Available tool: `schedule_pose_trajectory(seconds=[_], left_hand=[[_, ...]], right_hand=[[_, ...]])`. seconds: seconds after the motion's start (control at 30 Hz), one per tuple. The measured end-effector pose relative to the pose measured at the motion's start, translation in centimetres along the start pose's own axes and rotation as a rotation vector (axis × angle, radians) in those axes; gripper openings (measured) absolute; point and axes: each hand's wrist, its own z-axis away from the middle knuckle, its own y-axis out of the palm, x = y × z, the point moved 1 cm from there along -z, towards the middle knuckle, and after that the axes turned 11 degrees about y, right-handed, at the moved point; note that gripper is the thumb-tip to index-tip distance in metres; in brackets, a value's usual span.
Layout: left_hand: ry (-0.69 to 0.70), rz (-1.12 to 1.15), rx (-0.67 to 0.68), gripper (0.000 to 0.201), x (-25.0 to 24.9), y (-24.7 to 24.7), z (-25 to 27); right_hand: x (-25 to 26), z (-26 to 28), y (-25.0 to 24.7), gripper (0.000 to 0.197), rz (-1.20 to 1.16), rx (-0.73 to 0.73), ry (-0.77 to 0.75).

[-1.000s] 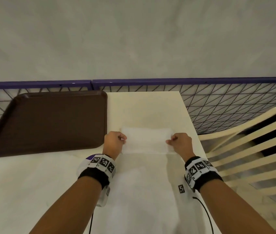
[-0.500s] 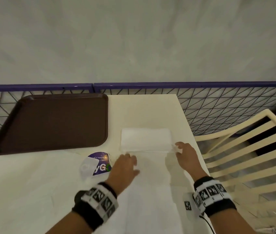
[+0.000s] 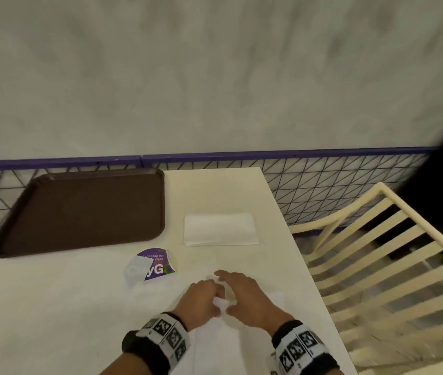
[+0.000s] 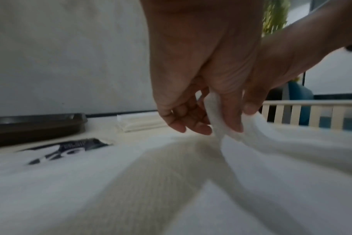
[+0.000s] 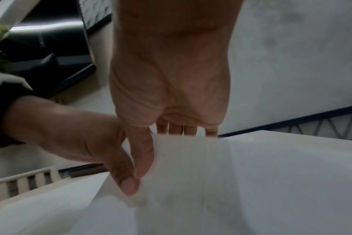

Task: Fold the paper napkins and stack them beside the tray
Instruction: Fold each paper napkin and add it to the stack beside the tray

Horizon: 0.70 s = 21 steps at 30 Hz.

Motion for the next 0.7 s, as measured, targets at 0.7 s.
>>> schedule_pose_trajectory(seconds=[0.7], left_hand=[[-0.098,0.450,-0.882,0.032,4.1,-8.3,17.8]], right_hand=[[7.2,5.2,-2.1,0.011,-0.904,-0.261,-0.016]])
